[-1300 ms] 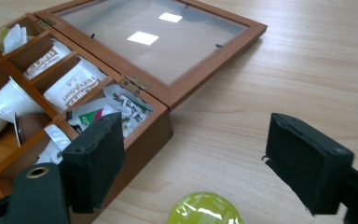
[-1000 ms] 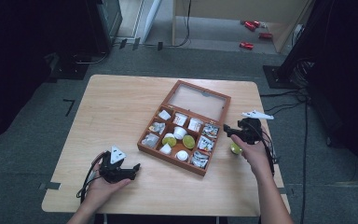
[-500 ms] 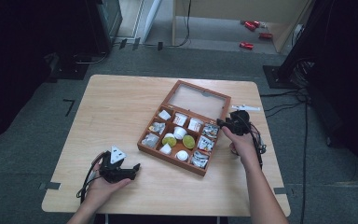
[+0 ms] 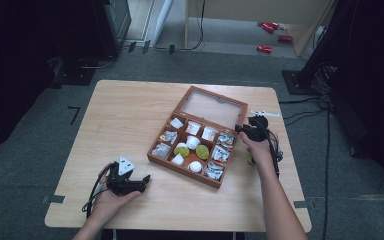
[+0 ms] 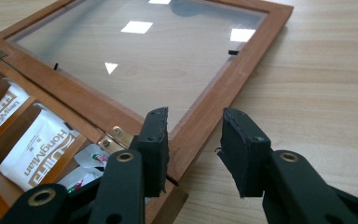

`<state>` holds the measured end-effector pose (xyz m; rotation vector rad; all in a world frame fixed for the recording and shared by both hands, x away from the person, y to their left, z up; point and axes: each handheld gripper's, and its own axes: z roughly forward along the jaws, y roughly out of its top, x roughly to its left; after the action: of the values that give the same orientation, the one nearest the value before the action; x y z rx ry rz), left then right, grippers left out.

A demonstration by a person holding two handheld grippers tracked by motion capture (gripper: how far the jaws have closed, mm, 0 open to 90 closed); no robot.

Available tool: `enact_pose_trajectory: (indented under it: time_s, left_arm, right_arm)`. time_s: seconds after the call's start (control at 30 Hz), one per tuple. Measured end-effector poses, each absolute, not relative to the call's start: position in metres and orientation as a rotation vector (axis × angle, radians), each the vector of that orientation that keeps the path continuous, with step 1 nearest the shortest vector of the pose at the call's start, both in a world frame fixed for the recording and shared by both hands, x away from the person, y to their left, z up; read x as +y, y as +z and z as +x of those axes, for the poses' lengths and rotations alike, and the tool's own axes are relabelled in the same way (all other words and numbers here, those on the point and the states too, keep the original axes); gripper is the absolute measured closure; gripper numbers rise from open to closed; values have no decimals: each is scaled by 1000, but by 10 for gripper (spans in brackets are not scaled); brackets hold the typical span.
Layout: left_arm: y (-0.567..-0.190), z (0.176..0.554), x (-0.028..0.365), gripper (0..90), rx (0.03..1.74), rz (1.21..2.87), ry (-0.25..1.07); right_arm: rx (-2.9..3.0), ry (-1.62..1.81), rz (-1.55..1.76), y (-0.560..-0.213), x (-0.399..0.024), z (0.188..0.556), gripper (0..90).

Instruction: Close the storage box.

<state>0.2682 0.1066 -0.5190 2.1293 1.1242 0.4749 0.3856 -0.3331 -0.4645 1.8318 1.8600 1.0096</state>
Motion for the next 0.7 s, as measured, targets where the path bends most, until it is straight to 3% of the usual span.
enact_pose_trajectory:
  time_s: [0.7]
  left_arm:
    - [-519,268,107,149,1124,2130,474]
  right_arm:
    - [1720,1051,2049,-470,-334,408,618]
